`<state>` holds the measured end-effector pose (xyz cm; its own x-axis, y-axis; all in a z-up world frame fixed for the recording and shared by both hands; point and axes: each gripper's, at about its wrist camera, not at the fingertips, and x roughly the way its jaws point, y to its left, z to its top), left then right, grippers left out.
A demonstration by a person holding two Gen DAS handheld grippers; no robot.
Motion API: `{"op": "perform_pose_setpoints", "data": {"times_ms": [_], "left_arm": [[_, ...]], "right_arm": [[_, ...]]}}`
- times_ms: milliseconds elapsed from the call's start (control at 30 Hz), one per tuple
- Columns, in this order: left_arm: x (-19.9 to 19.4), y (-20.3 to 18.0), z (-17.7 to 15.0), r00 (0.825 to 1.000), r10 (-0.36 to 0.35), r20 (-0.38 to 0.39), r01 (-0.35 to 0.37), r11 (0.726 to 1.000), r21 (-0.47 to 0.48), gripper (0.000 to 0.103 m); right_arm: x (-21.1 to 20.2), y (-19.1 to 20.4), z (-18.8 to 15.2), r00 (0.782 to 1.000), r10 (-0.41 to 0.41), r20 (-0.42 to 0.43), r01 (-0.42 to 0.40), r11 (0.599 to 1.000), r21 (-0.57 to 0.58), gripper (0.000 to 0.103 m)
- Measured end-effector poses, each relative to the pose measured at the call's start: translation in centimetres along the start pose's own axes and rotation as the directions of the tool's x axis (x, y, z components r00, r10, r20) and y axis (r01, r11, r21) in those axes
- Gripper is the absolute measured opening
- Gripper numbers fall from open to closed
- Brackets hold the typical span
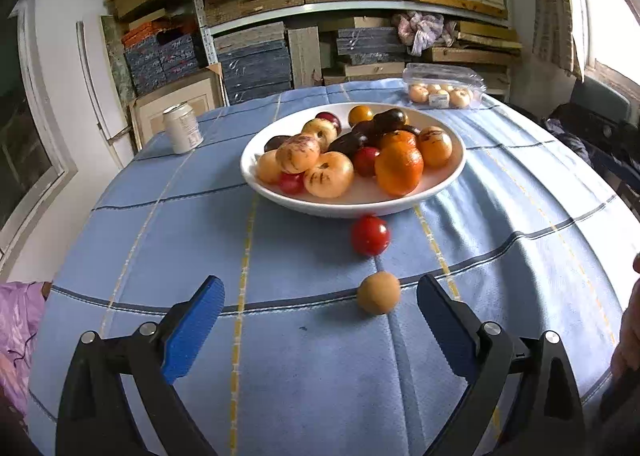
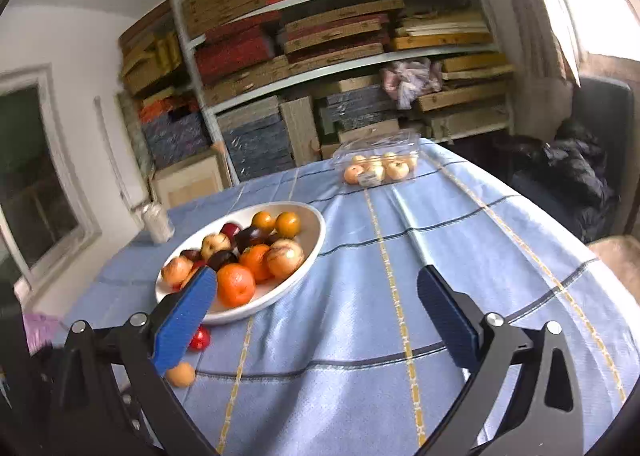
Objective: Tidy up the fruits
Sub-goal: 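Grasp the tan round fruit on the cloth with the left tool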
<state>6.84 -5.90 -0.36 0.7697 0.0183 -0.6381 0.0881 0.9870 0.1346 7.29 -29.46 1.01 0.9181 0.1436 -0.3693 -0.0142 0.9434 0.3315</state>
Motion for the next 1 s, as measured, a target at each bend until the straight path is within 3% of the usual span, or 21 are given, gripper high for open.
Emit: {"op": "perform_pose_setpoints", "data": {"times_ms": [100,300,433,600,733,867,933,1000], "left_arm": [[0.4,0.2,-0.3,0.999,-0.049,-0.007,0.049,0.999,-0.011,0.097],[1.4,-0.8,-0.3,0.998,-0.051,-0.030,0.052,0.998,0.031,0.097],[2.0,-1.3,-0.4,0.997,-0.059,-0.051,0.062,0.997,0.050,0.095],[3.2,-0.6,-0.1,0.992,-0.088,-0.095,0.089,0.996,0.003,0.075],[3.6,0.3,0.1,0.990,-0.099,-0.105,0.096,0.995,-0.040,0.073],[3.5,-0.3,0.1,0.991,-0.095,-0.097,0.094,0.995,-0.007,0.073],[3.5,-0.8,0.1,0.991,-0.097,-0.095,0.099,0.995,0.012,0.063],[4.1,-1.0,0.1,0.986,-0.117,-0.122,0.120,0.993,0.019,0.041]], "right_arm": [[0.7,-1.2,0.1,0.999,0.003,-0.035,-0.001,0.998,0.056,0.098],[1.8,-3.3,0.0,0.992,0.041,-0.116,-0.020,0.984,0.178,0.098],[1.7,-3.2,0.1,0.993,0.040,-0.113,-0.019,0.983,0.181,0.098],[1.6,-2.6,0.1,0.992,0.043,-0.118,-0.024,0.987,0.159,0.098],[1.3,-2.5,0.2,0.992,0.046,-0.114,-0.028,0.988,0.151,0.098],[1.4,-2.3,0.1,0.992,0.046,-0.119,-0.028,0.989,0.143,0.098],[1.2,-2.2,0.0,0.992,0.045,-0.119,-0.029,0.990,0.136,0.098],[1.2,-2.0,-0.1,0.992,0.043,-0.117,-0.028,0.992,0.127,0.098]]}}
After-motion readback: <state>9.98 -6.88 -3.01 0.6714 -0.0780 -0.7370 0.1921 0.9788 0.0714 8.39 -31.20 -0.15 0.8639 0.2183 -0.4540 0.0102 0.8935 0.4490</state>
